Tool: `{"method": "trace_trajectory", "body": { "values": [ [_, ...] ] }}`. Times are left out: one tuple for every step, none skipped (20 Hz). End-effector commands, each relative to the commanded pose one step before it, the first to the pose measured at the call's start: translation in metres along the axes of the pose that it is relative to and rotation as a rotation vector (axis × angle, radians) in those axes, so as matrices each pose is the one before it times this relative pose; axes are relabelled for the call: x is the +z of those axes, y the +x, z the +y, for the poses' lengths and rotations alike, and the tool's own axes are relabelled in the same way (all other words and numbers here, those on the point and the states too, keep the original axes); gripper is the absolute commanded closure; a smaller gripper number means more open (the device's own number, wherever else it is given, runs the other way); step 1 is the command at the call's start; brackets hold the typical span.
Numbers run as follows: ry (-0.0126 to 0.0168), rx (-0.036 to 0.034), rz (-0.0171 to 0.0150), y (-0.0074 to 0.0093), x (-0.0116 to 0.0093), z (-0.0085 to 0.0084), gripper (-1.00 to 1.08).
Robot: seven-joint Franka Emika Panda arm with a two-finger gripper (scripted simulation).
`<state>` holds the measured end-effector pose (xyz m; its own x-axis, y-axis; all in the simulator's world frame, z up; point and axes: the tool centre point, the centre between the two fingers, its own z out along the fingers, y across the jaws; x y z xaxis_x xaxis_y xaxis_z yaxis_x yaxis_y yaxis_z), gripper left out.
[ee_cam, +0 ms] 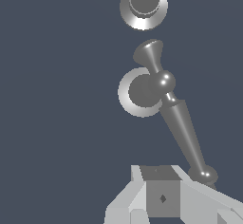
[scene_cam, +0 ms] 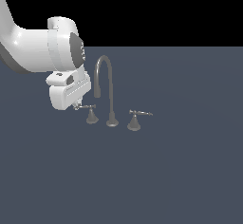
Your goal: Turn on the faucet by rotating a designated handle.
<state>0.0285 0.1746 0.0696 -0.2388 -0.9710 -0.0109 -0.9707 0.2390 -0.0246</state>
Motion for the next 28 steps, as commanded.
{"method": "trace_trajectory", "body": {
  "values": [
    [-0.01509, 0.00804, 0.0102, 0.01046, 0.00214, 0.01079, 1.08],
    [-0.00106, -0.00055, 0.0001, 0.0006, 0.00021, 0.00336, 1.08],
    [-0.00106, -0.00055, 0.0001, 0.0006, 0.00021, 0.00338, 1.08],
    [-0.00122, -0.00063, 0.00011, 0.00056, 0.0003, 0.00341, 1.08],
    [-0.00106, -0.00055, 0.0001, 0.00061, 0.00021, 0.00341, 1.08],
    [-0.00122, -0.00063, 0.00011, 0.00057, 0.00029, 0.00344, 1.08],
    [-0.00106, -0.00054, 0.00009, 0.00061, 0.00021, 0.00344, 1.08],
    [-0.00123, -0.00063, 0.0001, 0.00057, 0.00029, 0.00347, 1.08],
    [-0.00106, -0.00054, 0.00009, 0.00061, 0.00021, 0.00347, 1.08],
    [0.0, 0.0, 0.0, 0.0, 0.0, 0.0, 1.08],
    [0.01091, -0.01049, -0.00982, -0.00974, -0.00393, -0.00451, 1.08],
    [-0.00088, 0.00076, 0.00074, 0.00367, 0.0003, 0.00172, 1.08],
    [-0.00076, 0.00066, 0.00064, 0.00365, 0.0002, 0.00177, 1.08],
    [-0.00088, 0.00077, 0.00074, 0.00372, 0.00029, 0.00175, 1.08],
    [-0.00088, 0.00077, 0.00074, 0.00374, 0.00029, 0.00176, 1.08],
    [-0.00087, 0.00077, 0.00074, 0.00376, 0.00028, 0.00177, 1.08],
    [-0.00087, 0.00077, 0.00074, 0.00378, 0.00028, 0.00178, 1.08],
    [-0.00087, 0.00077, 0.00074, 0.0038, 0.00028, 0.00179, 1.08],
    [-0.00087, 0.00077, 0.00074, 0.00383, 0.00028, 0.0018, 1.08],
    [-0.00087, 0.00078, 0.00075, 0.00385, 0.00027, 0.00181, 1.08],
    [-0.00086, 0.00078, 0.00075, 0.00387, 0.00027, 0.00181, 1.08],
    [-0.00086, 0.00078, 0.00075, 0.0039, 0.00027, 0.00182, 1.08],
    [-0.00085, 0.00079, 0.00075, 0.00392, 0.00026, 0.00183, 1.08],
    [-0.00084, 0.0008, 0.00075, 0.00396, 0.00026, 0.00182, 1.08],
    [0.0, 0.0, 0.0, 0.0, 0.0, 0.0, 1.08],
    [0.00685, -0.0274, -0.01591, -0.02168, -0.00403, 0.00111, 1.08],
    [-0.00081, 0.00308, 0.00179, 0.00709, 0.00041, -0.00182, 1.08],
    [-0.00081, 0.00308, 0.00179, 0.0071, 0.00041, -0.00183, 1.08]
  ]
}}
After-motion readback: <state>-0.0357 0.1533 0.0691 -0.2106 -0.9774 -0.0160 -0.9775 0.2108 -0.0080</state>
